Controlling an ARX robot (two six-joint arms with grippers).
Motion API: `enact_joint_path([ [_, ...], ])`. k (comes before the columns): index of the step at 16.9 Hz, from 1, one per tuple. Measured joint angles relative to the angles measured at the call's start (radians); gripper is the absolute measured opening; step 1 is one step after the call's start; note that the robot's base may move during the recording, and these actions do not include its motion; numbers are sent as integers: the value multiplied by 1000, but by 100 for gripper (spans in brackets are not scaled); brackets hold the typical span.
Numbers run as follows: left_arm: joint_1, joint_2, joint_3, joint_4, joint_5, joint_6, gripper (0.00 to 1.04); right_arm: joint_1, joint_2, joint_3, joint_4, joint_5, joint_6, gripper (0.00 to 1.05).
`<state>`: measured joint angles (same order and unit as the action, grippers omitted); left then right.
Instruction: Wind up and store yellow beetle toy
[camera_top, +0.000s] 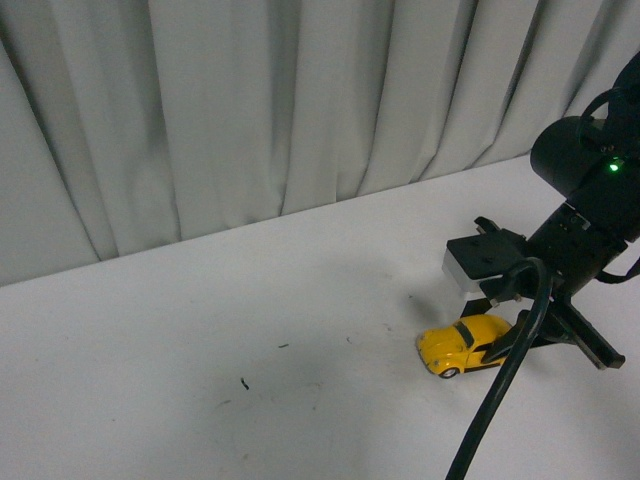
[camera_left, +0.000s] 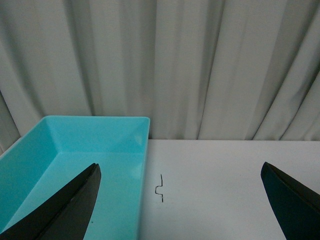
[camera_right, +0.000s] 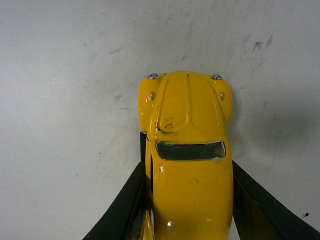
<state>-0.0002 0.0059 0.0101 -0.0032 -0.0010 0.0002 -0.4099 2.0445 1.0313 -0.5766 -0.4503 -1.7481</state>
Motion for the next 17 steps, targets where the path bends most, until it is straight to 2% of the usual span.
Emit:
enact_joint_path([
  [5,0,0,0,0,0,0,98,5,0,10,-7,1,1,40],
  [6,0,0,0,0,0,0,98,6,0,13,-6,1,1,45],
  [11,0,0,0,0,0,0,98,10,15,16,-10,39,4,97],
  [12,0,0,0,0,0,0,98,9,15,16,-11,39,5,100],
  [17,0,0,0,0,0,0,98,10,15,16,-1,39,4,98],
])
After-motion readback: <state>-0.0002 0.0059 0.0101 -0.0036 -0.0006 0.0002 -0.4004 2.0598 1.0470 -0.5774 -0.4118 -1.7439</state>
